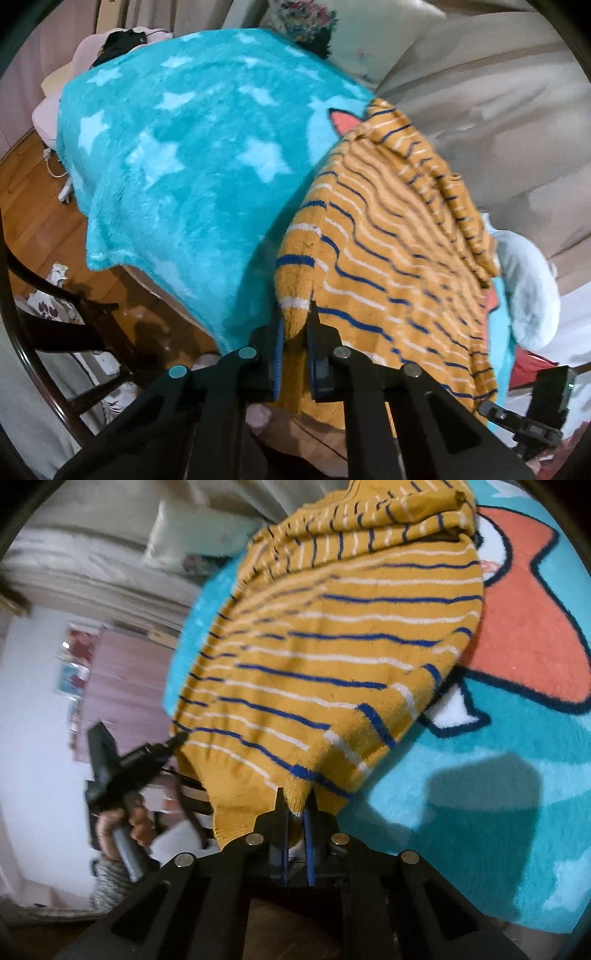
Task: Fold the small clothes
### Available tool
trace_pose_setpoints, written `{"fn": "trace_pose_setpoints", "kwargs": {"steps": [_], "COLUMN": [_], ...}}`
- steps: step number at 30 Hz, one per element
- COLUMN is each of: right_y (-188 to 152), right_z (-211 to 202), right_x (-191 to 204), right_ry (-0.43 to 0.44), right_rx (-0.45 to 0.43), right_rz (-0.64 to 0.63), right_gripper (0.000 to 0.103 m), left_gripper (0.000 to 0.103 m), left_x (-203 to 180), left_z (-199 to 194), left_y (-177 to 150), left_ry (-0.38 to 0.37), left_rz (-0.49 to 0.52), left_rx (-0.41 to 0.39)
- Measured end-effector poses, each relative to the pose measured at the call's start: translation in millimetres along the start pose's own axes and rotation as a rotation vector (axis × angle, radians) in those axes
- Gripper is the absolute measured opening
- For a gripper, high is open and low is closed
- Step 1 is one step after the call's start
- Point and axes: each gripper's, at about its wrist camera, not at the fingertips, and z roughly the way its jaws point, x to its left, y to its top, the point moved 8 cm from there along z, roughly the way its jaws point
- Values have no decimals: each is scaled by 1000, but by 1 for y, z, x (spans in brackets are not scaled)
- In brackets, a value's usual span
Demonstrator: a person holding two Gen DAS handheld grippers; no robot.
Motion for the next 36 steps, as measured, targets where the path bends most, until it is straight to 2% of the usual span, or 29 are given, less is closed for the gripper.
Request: {"fn": "trace_pose_setpoints", "kwargs": {"steps": [4,7,9,14,17,19,20,21,23,27,30,32,34,36], "right_y": [-10,-24,-34,-51,-42,-35,-33,-30,-26,-28,-35,-37,-35,-33], "right_z": [-21,-34,-46,-68,-76,-73,-70,-67,-59,-39,-21,-12,-4,4], "right_x": [-7,-15,-24,-52,-63,-66,-66,-67,-64,-59,-56,-56,-55,-52], "right_ry": [27,31,40,61,-2,-49,-61,-65,-49,-12,20,20,26,28], "right_rx": [-35,-49,-49,-62,-106,-97,-93,-90,-82,5,81,106,129,146], "right_rz": [37,64,87,163,134,110,107,106,101,72,78,79,76,75], "right_gripper": [7,7,5,1,4,4,9,30,57,57,57,57,57,57], "left_gripper": [9,8,5,5,5,5,5,5,5,6,21,36,44,47], "left_x": [-24,-35,-35,-24,-19,-18,-17,-15,-8,21,37,39,35,28], "left_z": [-19,-32,-36,-29,-20,-18,-17,-17,-16,-20,-19,-13,-4,13], "left_y": [-6,-17,-26,-50,-51,-49,-47,-45,-43,-37,-35,-34,-34,-35], "left_ry": [-55,-58,-52,3,6,21,28,34,39,73,90,88,81,71], "left_rz": [15,42,41,44,14,23,28,24,-3,-97,-129,-124,-102,-62], "left_rx": [-2,-3,1,19,24,13,9,4,-1,-30,-30,-27,-16,8]}}
